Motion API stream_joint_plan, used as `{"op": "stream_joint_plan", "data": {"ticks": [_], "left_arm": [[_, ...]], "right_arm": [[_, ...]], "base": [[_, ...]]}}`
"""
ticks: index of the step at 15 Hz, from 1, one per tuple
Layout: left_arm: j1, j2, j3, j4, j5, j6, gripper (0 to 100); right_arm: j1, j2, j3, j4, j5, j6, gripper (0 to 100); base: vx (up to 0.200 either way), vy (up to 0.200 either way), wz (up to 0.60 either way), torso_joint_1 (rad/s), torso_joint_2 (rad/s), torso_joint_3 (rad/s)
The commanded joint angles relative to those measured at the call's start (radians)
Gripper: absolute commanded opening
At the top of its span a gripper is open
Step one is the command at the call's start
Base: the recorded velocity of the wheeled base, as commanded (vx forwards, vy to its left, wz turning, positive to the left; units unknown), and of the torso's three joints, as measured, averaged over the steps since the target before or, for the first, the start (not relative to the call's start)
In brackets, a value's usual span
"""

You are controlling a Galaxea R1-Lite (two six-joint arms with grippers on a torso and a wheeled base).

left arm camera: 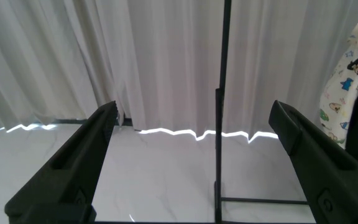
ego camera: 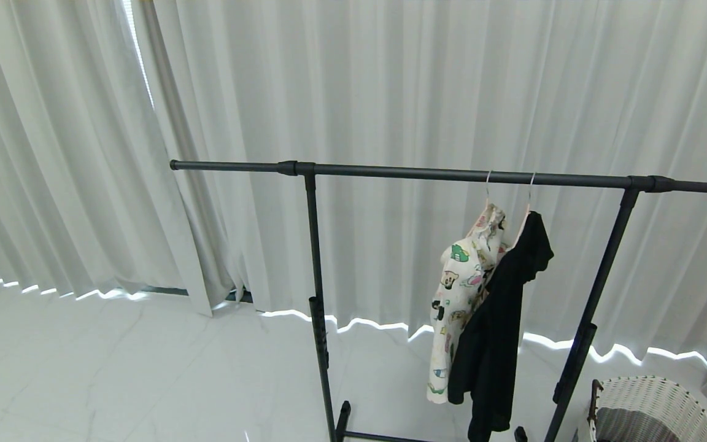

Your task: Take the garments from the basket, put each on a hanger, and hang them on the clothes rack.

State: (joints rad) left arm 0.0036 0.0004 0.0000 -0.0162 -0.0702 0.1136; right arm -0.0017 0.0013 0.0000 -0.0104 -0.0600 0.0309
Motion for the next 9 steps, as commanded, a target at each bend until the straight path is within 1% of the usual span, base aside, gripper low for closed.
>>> {"op": "stream_joint_plan", "data": {"ticks": [1, 9], "left_arm": [[-0.001, 0.000, 0.000, 0.001, 0.000, 0.000, 100], [-0.001, 0.000, 0.000, 0.001, 0.000, 0.000, 100]], "right_arm": [[0.000, 0.000, 0.000, 0.000, 0.000, 0.000, 100], [0.000, 0.000, 0.000, 0.000, 0.000, 0.000, 100]], "base": [[0.000, 0.000, 0.00, 0.000, 0.00, 0.000], [0.000, 0.000, 0.00, 0.000, 0.00, 0.000]]}}
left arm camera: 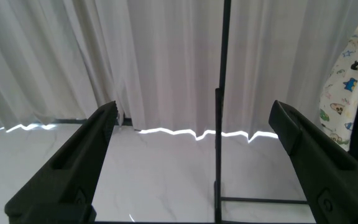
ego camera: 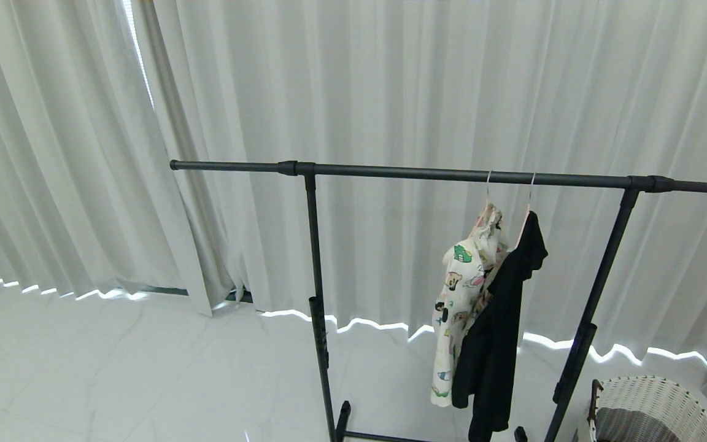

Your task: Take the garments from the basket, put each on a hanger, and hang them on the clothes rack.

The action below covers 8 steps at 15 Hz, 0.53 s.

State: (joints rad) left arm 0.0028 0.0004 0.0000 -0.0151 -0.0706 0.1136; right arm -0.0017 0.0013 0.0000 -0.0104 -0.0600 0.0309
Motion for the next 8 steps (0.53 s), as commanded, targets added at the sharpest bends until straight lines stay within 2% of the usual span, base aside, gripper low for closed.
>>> {"op": "stream_joint_plan", "data": {"ticks": [1, 8], "left_arm": [[0.000, 0.000, 0.000, 0.000, 0.000, 0.000, 100], [0.000, 0.000, 0.000, 0.000, 0.000, 0.000, 100]], "right_arm": [[0.000, 0.000, 0.000, 0.000, 0.000, 0.000, 100], [0.000, 0.000, 0.000, 0.000, 0.000, 0.000, 100]], "base": [[0.000, 0.000, 0.00, 0.000, 0.00, 0.000], [0.000, 0.000, 0.00, 0.000, 0.00, 0.000]]}}
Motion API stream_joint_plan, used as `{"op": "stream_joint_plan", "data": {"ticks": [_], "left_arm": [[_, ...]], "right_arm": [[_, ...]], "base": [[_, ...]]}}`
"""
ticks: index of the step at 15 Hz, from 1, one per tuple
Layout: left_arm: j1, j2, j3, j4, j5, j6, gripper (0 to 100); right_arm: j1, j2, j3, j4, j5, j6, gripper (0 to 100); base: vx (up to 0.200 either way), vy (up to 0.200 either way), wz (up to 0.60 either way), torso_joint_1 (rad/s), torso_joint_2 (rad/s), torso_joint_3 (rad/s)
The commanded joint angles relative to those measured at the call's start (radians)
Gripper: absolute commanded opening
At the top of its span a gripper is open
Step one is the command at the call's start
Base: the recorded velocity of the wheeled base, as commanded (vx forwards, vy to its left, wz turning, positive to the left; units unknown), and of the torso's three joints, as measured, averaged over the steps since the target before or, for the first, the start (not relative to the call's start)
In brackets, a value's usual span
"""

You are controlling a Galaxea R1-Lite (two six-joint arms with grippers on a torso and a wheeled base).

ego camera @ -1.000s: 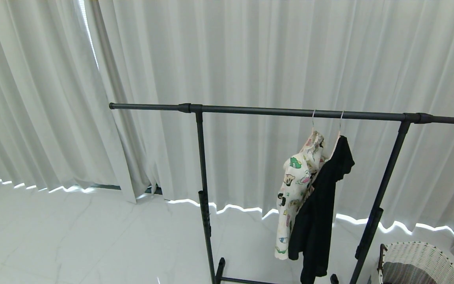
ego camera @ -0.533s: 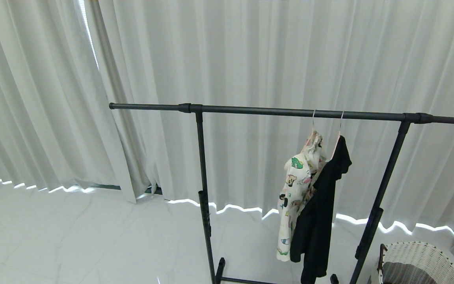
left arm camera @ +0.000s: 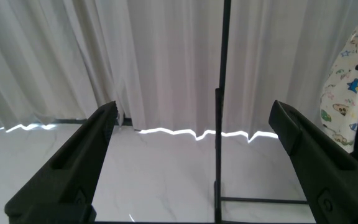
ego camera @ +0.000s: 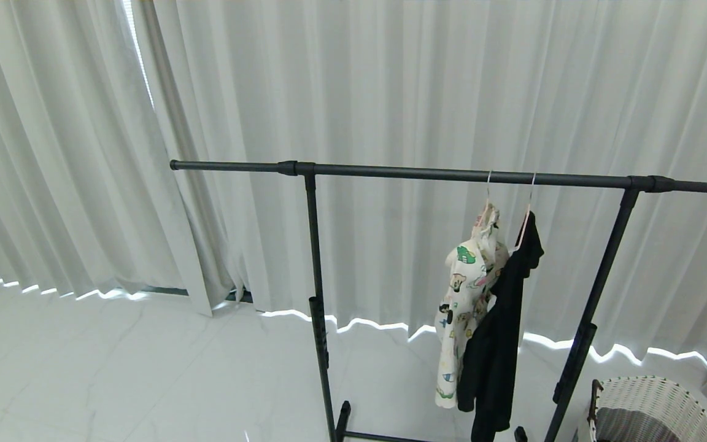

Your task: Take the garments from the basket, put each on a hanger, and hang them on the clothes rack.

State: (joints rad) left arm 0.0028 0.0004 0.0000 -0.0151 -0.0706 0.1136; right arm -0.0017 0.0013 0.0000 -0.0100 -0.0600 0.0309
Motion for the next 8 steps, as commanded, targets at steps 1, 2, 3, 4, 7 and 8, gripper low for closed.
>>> {"op": "stream_joint_plan", "data": {"ticks": [1, 2, 3, 4, 7, 8], "left_arm": [[0.000, 0.000, 0.000, 0.000, 0.000, 0.000, 100], [0.000, 0.000, 0.000, 0.000, 0.000, 0.000, 100], [0.000, 0.000, 0.000, 0.000, 0.000, 0.000, 100], [0.000, 0.000, 0.000, 0.000, 0.000, 0.000, 100], [0.000, 0.000, 0.000, 0.000, 0.000, 0.000, 100], [0.000, 0.001, 0.000, 0.000, 0.000, 0.000, 100]], "right_arm": [[0.000, 0.000, 0.000, -0.001, 0.000, 0.000, 100], [0.000, 0.000, 0.000, -0.001, 0.000, 0.000, 100], [0.000, 0.000, 0.000, -0.001, 0.000, 0.000, 100], [0.000, 0.000, 0.000, -0.001, 0.000, 0.000, 100], [0.000, 0.000, 0.000, -0.001, 0.000, -0.006, 100], [0.000, 0.000, 0.000, -0.001, 0.000, -0.011, 100]], "base": [[0.000, 0.000, 0.00, 0.000, 0.00, 0.000], [0.000, 0.000, 0.00, 0.000, 0.00, 0.000], [0.000, 0.000, 0.00, 0.000, 0.00, 0.000], [0.000, 0.000, 0.00, 0.000, 0.00, 0.000], [0.000, 0.000, 0.00, 0.000, 0.00, 0.000], [0.000, 0.000, 0.00, 0.000, 0.00, 0.000]]}}
